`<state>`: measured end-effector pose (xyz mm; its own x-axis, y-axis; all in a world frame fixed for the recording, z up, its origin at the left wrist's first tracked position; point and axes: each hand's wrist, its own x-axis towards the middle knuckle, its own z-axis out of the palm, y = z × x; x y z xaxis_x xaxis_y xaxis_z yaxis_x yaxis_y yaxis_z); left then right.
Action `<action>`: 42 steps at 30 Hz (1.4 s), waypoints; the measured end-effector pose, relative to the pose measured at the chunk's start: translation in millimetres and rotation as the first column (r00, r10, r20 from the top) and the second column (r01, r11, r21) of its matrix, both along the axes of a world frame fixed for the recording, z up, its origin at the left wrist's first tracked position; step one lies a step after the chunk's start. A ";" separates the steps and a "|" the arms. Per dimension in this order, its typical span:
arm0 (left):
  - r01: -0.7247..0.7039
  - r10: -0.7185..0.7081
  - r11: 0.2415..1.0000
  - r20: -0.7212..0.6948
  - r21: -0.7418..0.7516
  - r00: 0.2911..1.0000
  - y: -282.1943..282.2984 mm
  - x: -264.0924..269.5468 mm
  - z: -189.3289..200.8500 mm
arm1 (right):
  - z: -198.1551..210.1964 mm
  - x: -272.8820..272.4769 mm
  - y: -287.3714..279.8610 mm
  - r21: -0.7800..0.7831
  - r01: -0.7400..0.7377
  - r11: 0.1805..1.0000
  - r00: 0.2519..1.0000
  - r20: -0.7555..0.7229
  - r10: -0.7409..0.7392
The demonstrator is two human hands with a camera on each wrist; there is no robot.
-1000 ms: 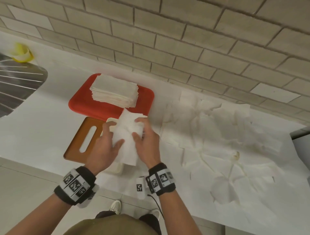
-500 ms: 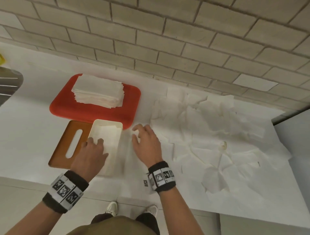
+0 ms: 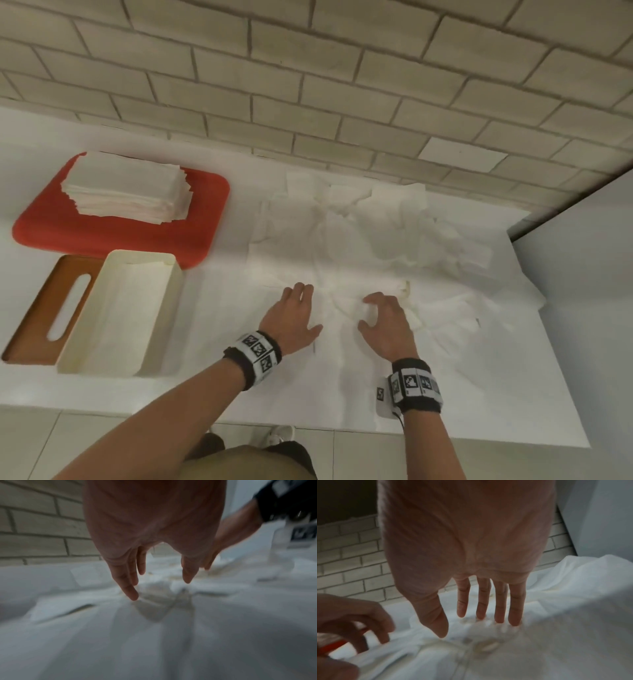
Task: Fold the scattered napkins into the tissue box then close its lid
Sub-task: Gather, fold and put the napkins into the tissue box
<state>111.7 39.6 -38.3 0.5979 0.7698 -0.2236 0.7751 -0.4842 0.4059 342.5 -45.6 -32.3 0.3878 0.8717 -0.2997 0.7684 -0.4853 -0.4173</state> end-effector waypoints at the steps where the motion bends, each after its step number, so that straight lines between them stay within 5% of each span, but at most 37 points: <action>1: 0.003 -0.003 1.000 -0.026 0.005 1.000 0.8 8.5 -11.4 | -4.4 -1.6 -0.2 -0.027 -0.024 0.999 1.000 0.019 0.024; 6: 0.001 0.002 0.994 -0.020 0.113 1.000 21.1 17.1 -34.4 | -21.5 -7.6 -1.7 -0.069 -0.085 0.994 0.986 0.135 0.094; 9: -0.124 0.115 0.991 0.152 0.056 0.982 39.2 7.2 -17.9 | -22.7 -5.0 -2.7 -0.063 -0.084 0.994 0.990 0.111 0.091; 14: -0.341 0.387 0.922 0.459 -0.183 0.800 56.0 -26.8 47.7 | -1.0 -11.6 6.8 0.054 -0.047 0.997 0.996 0.076 0.043; 17: -0.307 0.540 0.838 0.605 -0.451 0.586 52.9 -46.4 83.9 | 26.1 -37.4 19.6 0.288 0.114 0.951 0.970 -0.241 -0.043; 18: -0.255 0.580 0.806 0.626 -0.534 0.522 49.5 -52.2 92.1 | 35.7 -49.8 24.5 0.313 0.200 0.928 0.895 -0.443 -0.044; 20: -0.178 0.599 0.782 0.642 -0.597 0.480 44.1 -61.9 95.3 | 50.1 -74.8 36.7 0.223 0.354 0.908 0.601 -0.798 -0.039; 22: -0.135 0.598 0.770 0.634 -0.623 0.490 37.6 -69.6 87.1 | 56.7 -93.9 50.3 0.109 0.412 0.905 0.360 -0.931 -0.052; 23: -0.126 0.594 0.767 0.623 -0.629 0.509 34.0 -72.7 82.3 | 58.5 -102.4 56.1 0.108 0.421 0.900 0.340 -0.939 -0.047; 26: -0.105 0.650 0.702 0.573 -0.705 0.500 25.2 -77.9 76.8 | 58.5 -121.5 67.5 0.256 0.386 0.886 0.533 -0.846 0.012; 29: -0.021 0.774 0.564 0.520 -0.825 0.362 23.1 -79.3 84.9 | 59.2 -133.7 69.4 0.315 0.291 0.903 0.596 -0.798 0.086; 35: -0.254 0.656 0.755 0.685 -0.605 0.319 28.6 -89.4 100.7 | 82.7 -170.9 59.7 0.502 0.240 0.831 0.733 -0.655 0.184; 38: -0.427 0.552 0.819 0.729 -0.383 0.405 42.0 -122.4 120.5 | 92.0 -205.7 47.4 0.570 0.105 0.815 0.778 -0.557 0.289; 42: -0.539 0.474 0.839 0.591 -0.078 0.653 67.6 -199.5 137.7 | 100.1 -264.4 44.4 0.464 -0.128 0.877 0.762 -0.520 0.386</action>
<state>-87.8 107.2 99.4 0.0947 0.9889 0.1141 0.5504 -0.1475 0.8217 78.0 -1.2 67.8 -0.0063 0.9999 -0.0121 0.3819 -0.0088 -0.9242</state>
